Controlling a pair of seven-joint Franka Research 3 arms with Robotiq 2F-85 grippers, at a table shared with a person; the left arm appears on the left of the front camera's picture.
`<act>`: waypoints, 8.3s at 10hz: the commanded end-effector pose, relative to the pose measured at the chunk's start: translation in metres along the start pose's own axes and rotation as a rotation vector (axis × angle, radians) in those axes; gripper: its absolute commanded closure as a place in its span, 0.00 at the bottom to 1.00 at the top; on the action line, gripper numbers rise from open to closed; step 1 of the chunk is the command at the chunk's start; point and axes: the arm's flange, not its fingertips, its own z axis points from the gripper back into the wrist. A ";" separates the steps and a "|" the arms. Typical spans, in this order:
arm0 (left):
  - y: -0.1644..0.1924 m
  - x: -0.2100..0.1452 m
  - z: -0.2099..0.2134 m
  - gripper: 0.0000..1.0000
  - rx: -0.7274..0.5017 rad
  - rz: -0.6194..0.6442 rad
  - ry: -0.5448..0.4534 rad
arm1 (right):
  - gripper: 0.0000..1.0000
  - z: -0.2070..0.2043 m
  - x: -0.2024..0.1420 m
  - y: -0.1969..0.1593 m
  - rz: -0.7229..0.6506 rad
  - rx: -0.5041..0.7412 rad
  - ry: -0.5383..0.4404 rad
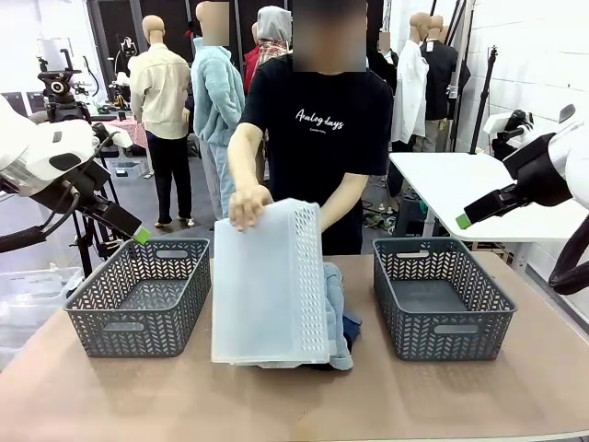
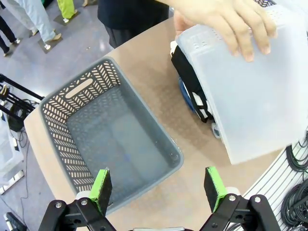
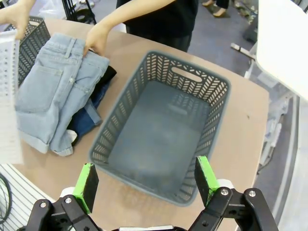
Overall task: Sort the tops and bottoms.
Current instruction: Lift clothes from the center of the table with your left hand.
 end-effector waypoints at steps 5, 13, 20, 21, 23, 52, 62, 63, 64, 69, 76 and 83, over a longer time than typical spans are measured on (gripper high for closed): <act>0.002 -0.001 0.002 0.00 0.005 -0.010 0.001 | 0.00 -0.001 0.000 0.001 -0.016 0.003 0.003; 0.002 -0.001 0.002 0.00 0.005 -0.010 0.001 | 0.00 -0.001 0.000 0.001 -0.016 0.003 0.003; 0.002 -0.001 0.002 0.00 0.005 -0.010 0.001 | 0.00 -0.001 0.000 0.001 -0.016 0.003 0.003; 0.002 -0.001 0.002 0.00 0.005 -0.010 0.001 | 0.00 -0.001 0.000 0.001 -0.016 0.003 0.003; 0.002 -0.001 0.002 0.00 0.005 -0.010 0.001 | 0.00 -0.001 0.000 0.001 -0.016 0.003 0.003; -0.142 0.080 -0.159 0.00 0.240 0.159 0.327 | 0.00 -0.001 0.000 0.001 -0.016 0.003 0.003; -0.166 0.111 -0.222 0.00 0.024 0.321 0.403 | 0.00 -0.001 0.000 0.001 -0.016 0.003 0.003; -0.169 0.114 -0.232 0.00 0.008 0.328 0.413 | 0.00 -0.001 0.000 0.001 -0.016 0.003 0.003; -0.170 0.116 -0.239 0.00 0.001 0.339 0.418 | 0.00 -0.001 0.000 0.001 -0.016 0.003 0.003; -0.159 0.117 -0.258 0.00 0.062 0.366 0.369 | 0.00 -0.001 0.000 0.001 -0.016 0.003 0.003; -0.160 0.118 -0.273 0.59 0.062 0.332 0.367 | 0.00 -0.001 0.000 0.001 -0.016 0.003 0.003; -0.163 0.118 -0.262 1.00 0.082 0.390 0.395 | 0.00 -0.001 0.000 0.001 -0.016 0.003 0.003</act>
